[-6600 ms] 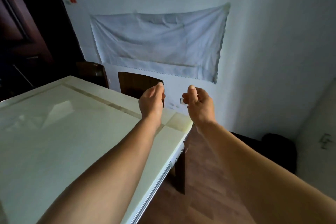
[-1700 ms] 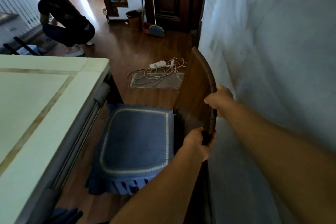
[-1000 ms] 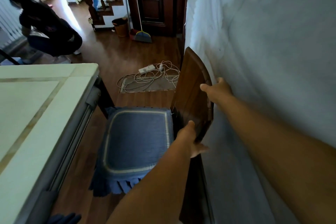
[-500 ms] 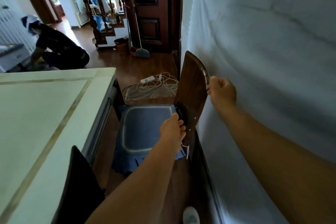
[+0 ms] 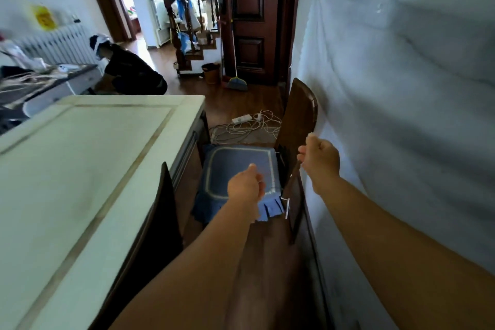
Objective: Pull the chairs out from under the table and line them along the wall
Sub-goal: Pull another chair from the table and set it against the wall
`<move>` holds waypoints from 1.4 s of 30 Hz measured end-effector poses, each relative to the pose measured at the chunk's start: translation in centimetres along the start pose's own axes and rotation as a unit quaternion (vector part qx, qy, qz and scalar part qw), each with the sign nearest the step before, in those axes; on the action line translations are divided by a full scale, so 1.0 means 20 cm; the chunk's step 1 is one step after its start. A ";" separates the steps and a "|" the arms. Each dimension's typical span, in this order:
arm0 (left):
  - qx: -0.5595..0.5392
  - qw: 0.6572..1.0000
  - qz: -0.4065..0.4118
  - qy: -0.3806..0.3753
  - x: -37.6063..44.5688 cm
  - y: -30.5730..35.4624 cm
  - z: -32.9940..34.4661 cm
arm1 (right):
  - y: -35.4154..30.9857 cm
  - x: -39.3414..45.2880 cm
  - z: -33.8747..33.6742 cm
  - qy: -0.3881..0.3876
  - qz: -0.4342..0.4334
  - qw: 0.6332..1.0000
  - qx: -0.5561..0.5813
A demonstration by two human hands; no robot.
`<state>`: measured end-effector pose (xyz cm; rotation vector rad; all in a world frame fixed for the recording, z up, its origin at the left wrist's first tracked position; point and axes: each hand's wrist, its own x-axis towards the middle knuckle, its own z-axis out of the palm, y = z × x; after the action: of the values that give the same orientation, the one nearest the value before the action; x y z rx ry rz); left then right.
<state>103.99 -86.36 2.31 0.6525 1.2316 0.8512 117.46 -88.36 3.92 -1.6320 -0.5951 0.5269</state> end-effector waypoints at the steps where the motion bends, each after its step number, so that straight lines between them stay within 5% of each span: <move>1: -0.001 1.000 0.006 0.006 -0.04 -0.01 -0.03 | 0.01 -0.04 0.00 -0.010 0.000 1.000 -0.002; 19: 0.071 0.947 0.125 0.286 -0.50 -0.05 -0.94 | 0.02 -0.80 0.51 -0.289 0.002 0.954 -0.077; 22: 0.159 0.930 0.130 0.305 -0.50 -0.07 -1.08 | 0.03 -0.90 0.64 -0.331 0.010 0.939 -0.093; 30: 0.394 0.895 0.020 0.207 -0.45 -0.14 -1.34 | 0.14 -1.03 0.88 -0.375 0.075 0.912 -0.151; 42: 0.473 0.877 0.045 0.067 -0.36 -0.14 -1.46 | 0.26 -1.11 1.15 -0.343 0.128 0.912 -0.185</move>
<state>75.36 -94.38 -2.72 1.4577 1.7496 0.3100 86.26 -85.92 -4.29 -1.8849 -1.0516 1.2722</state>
